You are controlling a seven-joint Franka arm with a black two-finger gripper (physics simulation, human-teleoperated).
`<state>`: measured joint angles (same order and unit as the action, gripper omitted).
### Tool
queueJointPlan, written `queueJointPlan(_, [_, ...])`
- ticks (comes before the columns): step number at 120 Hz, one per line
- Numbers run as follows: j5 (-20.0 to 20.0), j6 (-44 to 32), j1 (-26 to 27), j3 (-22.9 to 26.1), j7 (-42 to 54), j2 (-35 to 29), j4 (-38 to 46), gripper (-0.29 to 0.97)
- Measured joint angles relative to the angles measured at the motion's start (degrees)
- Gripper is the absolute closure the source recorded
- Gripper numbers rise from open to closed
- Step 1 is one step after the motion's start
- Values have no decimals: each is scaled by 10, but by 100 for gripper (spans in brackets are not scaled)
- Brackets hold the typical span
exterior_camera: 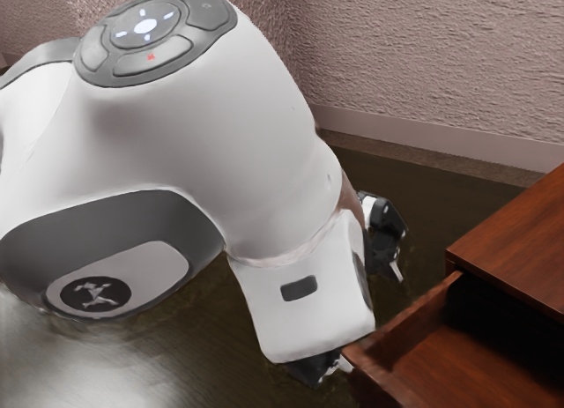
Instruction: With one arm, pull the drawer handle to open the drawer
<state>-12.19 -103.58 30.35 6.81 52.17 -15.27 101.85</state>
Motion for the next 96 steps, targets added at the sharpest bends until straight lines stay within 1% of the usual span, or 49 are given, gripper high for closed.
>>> queueJointPlan(11, [16,50,-2,-66,-1,-1,-52,0])
queueJointPlan(22, [21,101,-2,-126,-5,-1,-92,0])
queueJointPlan(31, [20,135,-3,-165,-16,2,-111,0])
queueJointPlan(37, [16,152,-7,-182,-27,3,-118,0])
queueJointPlan(47, [10,175,-37,-193,-52,9,-135,0])
queueJointPlan(54, [8,190,-74,-191,-72,21,-151,0])
queueJointPlan(70, [5,222,-132,-191,-124,41,-181,0])
queueJointPlan(81, [5,241,-160,-190,-162,48,-195,0])
queueJointPlan(96, [7,256,-168,-196,-207,47,-198,0])
